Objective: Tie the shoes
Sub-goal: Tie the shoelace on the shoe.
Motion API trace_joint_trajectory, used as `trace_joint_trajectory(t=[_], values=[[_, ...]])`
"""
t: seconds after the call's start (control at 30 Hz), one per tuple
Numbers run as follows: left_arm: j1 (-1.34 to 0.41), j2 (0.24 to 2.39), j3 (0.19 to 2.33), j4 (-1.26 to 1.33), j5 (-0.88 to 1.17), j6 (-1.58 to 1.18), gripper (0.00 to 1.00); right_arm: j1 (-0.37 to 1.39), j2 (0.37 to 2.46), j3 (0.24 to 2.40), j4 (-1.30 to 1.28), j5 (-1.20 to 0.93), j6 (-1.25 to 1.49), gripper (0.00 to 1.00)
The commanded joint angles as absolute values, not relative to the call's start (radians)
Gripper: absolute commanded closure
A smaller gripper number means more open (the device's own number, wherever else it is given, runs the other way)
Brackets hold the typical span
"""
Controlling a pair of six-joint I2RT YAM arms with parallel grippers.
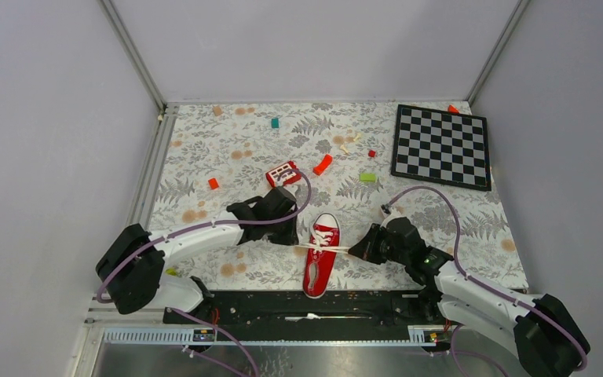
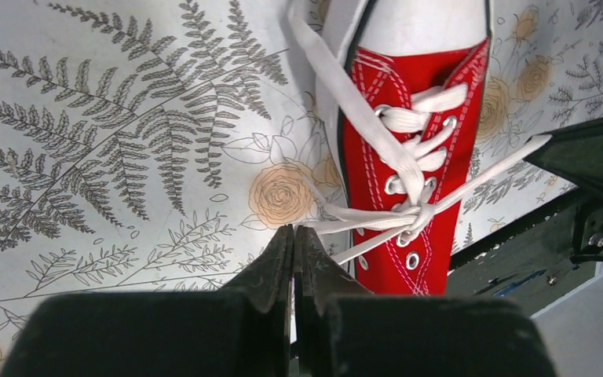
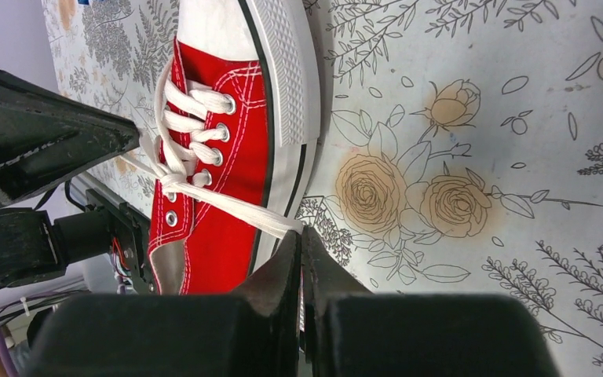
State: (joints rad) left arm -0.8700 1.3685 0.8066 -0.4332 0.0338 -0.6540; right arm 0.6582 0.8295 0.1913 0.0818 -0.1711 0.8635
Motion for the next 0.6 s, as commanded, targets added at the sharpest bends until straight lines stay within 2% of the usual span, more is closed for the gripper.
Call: trace_joint_trajectory(t=[0.0,0.27,0.57], values=[[-0.797,1.317,0.729,-0.402,0.022,-0.644,1.0,0.649,0.821,0.145,0.057,-0.135,0.86,1.0],[-0.766,1.314,0.728,-0.389,0.074,-0.628,1.0,0.65,0.836,0.141,0.076,-0.145,0.857,1.0],[-0.73,1.221,0.779,-0.457,0.109,-0.596,1.0,0.65,0.753,0.244,-0.071,-0.086,0.802,1.0]])
